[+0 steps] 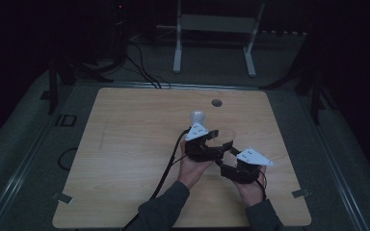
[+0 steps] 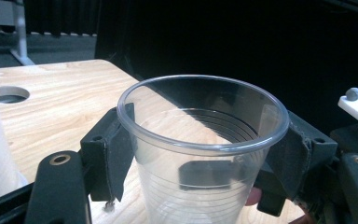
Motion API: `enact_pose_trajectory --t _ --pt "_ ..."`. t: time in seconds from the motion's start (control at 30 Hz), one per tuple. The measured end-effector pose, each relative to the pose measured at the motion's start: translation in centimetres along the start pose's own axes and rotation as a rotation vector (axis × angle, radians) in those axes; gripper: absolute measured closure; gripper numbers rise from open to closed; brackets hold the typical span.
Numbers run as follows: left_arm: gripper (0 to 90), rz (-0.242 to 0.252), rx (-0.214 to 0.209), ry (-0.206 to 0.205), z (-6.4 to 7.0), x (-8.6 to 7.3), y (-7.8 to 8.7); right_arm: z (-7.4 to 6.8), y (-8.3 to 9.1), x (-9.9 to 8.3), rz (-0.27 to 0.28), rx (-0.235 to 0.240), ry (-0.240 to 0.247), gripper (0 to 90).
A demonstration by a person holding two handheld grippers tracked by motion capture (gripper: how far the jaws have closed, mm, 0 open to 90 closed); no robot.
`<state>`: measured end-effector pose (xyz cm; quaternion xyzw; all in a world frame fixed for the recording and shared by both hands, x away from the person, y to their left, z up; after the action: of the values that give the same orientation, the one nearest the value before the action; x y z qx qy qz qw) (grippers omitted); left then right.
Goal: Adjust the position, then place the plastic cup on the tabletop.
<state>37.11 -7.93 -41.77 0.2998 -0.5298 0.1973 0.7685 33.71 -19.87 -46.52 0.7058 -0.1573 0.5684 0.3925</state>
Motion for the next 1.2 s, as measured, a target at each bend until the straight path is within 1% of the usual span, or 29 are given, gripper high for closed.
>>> enact_pose_trajectory --t 0.03,0.13,0.17,0.37,0.5,0.57,0.6,0.63,0.73,0.87,0.97,1.1,1.2 --pt "28.5 0.001 0.008 -0.004 -0.1 0.0 0.1 0.0 0.1 0.0 0.001 0.001 -0.003 31.3" --pt "28.7 0.002 0.014 -0.012 -0.3 0.1 0.1 0.0 0.2 -0.1 0.0 0.002 0.0 29.4" --pt "28.8 0.003 0.025 -0.022 -0.4 0.1 0.1 0.1 0.3 -0.1 -0.003 0.002 0.002 28.7" --pt "28.9 0.005 0.04 -0.046 -0.6 0.1 0.3 0.3 0.8 -0.3 -0.016 0.0 0.011 27.6" --pt "28.9 0.007 0.04 -0.058 -0.7 0.1 0.3 0.4 1.2 -0.6 -0.018 -0.003 0.017 27.3" --pt "29.0 0.007 0.042 -0.076 -0.8 0.0 0.3 0.7 1.7 -0.8 -0.016 -0.008 0.021 27.3" --pt "29.0 0.007 0.042 -0.076 -0.8 0.0 0.3 0.7 1.7 -0.8 -0.016 -0.008 0.021 27.3" --pt "29.0 0.008 0.044 -0.088 -0.9 0.0 0.4 0.9 2.0 -1.0 -0.018 -0.012 0.017 27.3" --pt "29.0 0.008 0.047 -0.104 -1.0 0.0 0.4 1.3 2.4 -1.2 -0.017 -0.02 0.016 27.3" --pt "29.1 0.003 0.048 -0.118 -1.3 0.0 0.5 1.8 2.9 -1.4 -0.016 -0.029 0.003 27.3" --pt "29.1 0.003 0.046 -0.124 -1.4 0.0 0.6 2.1 3.2 -1.5 -0.016 -0.037 0.009 27.3" --pt "29.1 0.005 0.038 -0.138 -1.7 0.0 0.9 2.4 3.5 -1.7 -0.019 -0.045 0.0 27.3" --pt "29.1 0.006 0.031 -0.15 -1.8 0.0 1.0 3.0 3.9 -2.1 -0.013 -0.058 -0.021 27.3"
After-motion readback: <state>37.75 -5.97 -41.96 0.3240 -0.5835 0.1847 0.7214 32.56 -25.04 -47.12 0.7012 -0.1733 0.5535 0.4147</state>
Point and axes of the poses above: each handheld gripper's, and its own axes: y roughly backward along the jaws, x roughly out of its top, z roughly to its right, the point moved 5 cm from there along -y, roughly forward along the jaws, and after that the axes turned 9 degrees about x, right-handed, at the moved point
